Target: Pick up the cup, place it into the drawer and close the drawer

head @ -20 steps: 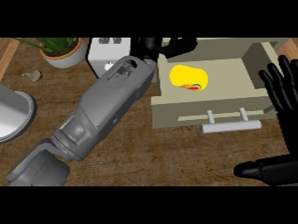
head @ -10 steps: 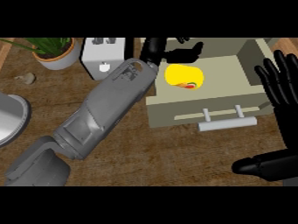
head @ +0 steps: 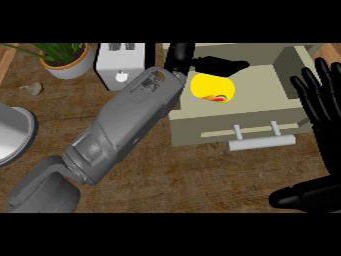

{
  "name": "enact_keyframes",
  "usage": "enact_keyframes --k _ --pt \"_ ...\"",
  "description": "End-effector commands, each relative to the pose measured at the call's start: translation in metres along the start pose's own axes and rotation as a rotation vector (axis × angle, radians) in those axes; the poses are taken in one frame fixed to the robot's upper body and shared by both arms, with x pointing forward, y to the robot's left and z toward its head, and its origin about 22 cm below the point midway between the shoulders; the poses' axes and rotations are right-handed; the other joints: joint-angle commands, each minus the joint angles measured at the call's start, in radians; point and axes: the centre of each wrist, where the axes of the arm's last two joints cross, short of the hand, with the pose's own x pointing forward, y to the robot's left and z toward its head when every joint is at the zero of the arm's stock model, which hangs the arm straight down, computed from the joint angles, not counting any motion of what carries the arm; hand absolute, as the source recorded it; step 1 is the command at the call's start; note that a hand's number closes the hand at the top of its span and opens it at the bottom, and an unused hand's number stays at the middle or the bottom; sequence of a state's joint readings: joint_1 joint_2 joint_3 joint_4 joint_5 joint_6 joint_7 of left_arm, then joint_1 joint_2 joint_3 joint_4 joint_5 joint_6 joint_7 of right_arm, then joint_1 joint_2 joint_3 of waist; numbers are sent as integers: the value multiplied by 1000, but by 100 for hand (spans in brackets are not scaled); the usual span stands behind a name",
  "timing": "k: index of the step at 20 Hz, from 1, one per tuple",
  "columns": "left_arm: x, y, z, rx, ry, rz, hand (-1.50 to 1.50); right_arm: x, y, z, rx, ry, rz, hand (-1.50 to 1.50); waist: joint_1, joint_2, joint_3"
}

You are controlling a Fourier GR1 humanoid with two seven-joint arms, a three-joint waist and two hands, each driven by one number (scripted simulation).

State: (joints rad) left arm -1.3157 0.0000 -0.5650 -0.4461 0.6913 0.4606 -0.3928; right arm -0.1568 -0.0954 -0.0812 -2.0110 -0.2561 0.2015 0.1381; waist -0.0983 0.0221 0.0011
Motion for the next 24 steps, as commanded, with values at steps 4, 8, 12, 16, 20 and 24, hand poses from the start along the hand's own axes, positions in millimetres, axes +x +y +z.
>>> enact_keyframes --k 4,8,12,16,20,24 --pt "12 -1 -3 -13 -108 180 -150 5 -14 14 10 39 -38 -150 55 -14 -1" --pt "17 0 -3 31 -46 235 -150 7 -18 21 52 26 -1 150 81 -21 -1" --pt "14 30 2 81 -72 283 -150 7 -20 27 135 62 126 150 106 -28 -1" --pt "10 64 18 134 -64 299 -150 22 -25 27 163 86 238 150 131 -36 -2" --pt "-18 95 55 182 -26 289 -150 15 -20 21 183 134 313 150 146 -34 -2" --pt "-4 146 73 192 -23 288 -150 14 -19 33 238 177 388 150 129 -32 -1"
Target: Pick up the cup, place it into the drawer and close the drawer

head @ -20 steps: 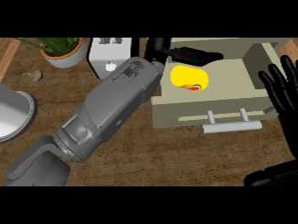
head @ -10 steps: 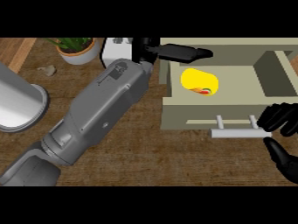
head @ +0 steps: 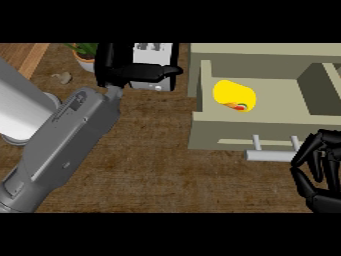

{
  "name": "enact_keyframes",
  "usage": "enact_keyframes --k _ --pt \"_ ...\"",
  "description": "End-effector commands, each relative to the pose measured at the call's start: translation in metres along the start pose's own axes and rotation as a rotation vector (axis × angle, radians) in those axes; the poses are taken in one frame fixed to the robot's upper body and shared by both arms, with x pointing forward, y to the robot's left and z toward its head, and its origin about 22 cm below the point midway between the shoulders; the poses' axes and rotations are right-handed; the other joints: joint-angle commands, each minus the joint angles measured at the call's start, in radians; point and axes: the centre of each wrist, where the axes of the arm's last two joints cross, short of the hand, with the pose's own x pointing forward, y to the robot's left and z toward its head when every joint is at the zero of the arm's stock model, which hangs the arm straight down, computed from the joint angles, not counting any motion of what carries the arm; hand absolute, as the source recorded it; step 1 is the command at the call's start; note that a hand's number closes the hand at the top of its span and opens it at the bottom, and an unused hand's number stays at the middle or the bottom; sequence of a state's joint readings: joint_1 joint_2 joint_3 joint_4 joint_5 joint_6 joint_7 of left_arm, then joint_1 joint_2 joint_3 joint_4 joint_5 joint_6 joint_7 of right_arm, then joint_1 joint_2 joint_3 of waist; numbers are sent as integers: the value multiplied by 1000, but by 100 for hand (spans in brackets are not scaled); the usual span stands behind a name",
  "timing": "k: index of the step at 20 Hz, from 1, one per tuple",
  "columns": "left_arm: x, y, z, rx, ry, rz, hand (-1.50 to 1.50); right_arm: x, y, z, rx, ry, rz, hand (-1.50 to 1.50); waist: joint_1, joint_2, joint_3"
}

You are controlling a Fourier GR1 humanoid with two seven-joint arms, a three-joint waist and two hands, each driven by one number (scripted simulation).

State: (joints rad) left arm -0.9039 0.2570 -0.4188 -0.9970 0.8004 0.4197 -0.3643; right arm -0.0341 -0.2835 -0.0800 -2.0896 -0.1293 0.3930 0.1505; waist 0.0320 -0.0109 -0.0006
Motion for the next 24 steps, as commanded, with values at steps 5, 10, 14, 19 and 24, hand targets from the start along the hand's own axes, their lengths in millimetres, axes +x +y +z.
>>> enact_keyframes --k 5,10,14,19,24 --pt "18 85 57 63 30 7 -150 -10 1 -5 6 83 114 150 -13 7 0" --pt "23 107 88 49 37 26 -150 -28 38 -14 141 75 313 150 -1 7 1" --pt "20 138 100 47 61 32 -150 -42 31 -23 219 115 533 150 -8 13 0" --pt "24 161 137 58 33 19 -150 -72 51 -46 233 140 609 150 -12 11 0" --pt "14 178 160 78 45 21 -150 -127 67 -60 241 182 614 -150 -16 13 1"
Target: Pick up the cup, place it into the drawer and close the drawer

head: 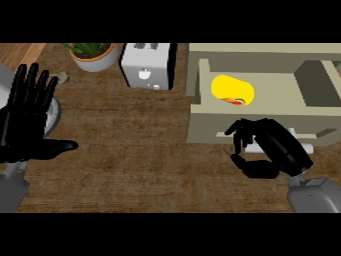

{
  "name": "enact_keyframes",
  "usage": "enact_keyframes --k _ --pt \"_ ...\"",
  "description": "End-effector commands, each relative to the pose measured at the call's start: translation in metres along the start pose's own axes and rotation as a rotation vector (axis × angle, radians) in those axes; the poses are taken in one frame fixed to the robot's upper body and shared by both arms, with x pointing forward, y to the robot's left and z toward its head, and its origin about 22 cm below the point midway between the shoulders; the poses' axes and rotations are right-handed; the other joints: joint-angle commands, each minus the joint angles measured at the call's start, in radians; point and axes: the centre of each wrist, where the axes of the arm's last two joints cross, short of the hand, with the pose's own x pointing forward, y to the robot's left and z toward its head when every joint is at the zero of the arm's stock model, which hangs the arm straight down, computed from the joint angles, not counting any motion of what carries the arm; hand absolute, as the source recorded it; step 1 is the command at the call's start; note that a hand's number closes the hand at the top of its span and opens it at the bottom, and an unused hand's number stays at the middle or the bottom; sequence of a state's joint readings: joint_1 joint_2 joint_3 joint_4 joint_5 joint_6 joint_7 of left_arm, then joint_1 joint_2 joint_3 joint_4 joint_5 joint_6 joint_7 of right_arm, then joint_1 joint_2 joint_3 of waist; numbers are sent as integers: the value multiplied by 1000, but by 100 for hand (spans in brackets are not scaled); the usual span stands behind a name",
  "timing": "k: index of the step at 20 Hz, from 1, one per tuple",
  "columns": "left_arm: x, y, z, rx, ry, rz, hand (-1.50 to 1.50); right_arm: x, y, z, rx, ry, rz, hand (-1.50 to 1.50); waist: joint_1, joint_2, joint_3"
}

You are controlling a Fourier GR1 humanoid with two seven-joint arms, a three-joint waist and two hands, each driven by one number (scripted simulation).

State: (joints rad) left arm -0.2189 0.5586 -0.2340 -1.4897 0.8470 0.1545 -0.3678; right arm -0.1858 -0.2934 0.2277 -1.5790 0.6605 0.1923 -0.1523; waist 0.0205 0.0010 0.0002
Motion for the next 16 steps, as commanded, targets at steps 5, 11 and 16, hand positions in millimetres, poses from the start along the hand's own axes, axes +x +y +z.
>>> enact_keyframes --k 5,11,16 --pt "4 32 22 18 2 13 -150 -42 24 -43 97 76 100 -150 -3 1 0" --pt "19 47 30 -6 -13 12 -150 -58 47 -76 108 98 83 -150 3 2 1" --pt "1 54 42 -7 4 8 -150 -87 17 -89 114 98 15 -150 4 4 1"
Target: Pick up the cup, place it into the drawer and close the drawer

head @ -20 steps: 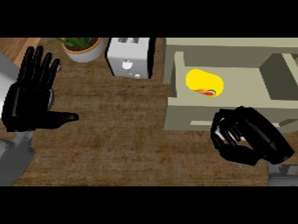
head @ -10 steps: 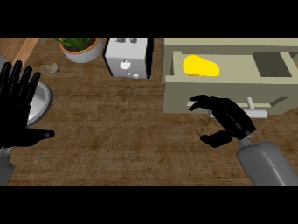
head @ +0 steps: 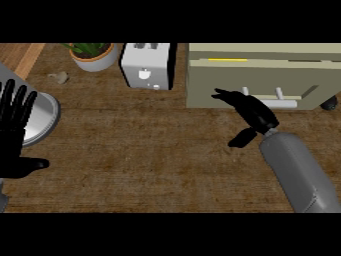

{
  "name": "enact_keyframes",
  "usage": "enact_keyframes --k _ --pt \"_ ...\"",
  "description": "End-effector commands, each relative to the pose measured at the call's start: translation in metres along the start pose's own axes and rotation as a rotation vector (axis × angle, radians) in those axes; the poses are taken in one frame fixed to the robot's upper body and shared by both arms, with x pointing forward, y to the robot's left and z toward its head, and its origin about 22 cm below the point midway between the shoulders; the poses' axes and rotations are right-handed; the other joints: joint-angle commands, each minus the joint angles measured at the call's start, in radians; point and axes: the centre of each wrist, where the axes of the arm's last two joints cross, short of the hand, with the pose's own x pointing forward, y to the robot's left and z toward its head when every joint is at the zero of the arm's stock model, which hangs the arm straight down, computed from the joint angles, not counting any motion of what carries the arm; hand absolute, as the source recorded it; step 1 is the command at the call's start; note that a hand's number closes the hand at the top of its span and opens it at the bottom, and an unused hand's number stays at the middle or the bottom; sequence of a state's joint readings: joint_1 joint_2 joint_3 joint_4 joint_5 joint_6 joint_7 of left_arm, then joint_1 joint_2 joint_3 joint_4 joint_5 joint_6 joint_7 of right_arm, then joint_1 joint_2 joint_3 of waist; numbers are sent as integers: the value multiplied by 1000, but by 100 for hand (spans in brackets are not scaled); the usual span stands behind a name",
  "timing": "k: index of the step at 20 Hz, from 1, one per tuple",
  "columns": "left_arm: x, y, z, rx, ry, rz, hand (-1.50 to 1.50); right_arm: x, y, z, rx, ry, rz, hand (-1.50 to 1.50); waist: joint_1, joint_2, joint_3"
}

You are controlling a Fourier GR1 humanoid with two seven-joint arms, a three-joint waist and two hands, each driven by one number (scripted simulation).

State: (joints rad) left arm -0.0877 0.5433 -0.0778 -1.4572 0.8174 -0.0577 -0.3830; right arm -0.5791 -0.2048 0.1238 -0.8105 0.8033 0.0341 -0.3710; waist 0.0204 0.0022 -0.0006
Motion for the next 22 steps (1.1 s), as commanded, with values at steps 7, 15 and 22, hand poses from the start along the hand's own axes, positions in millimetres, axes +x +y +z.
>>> enact_keyframes --k 7,15,22 --pt "7 14 -4 -34 -19 18 -150 -16 -20 -37 22 40 -58 -150 31 15 2" --pt "-4 1 -10 -60 -6 16 -150 -43 -72 -25 10 68 -61 -150 53 30 4" --pt "-10 1 -11 -68 -1 13 -150 -46 -99 -23 -10 74 -83 -150 71 39 4"
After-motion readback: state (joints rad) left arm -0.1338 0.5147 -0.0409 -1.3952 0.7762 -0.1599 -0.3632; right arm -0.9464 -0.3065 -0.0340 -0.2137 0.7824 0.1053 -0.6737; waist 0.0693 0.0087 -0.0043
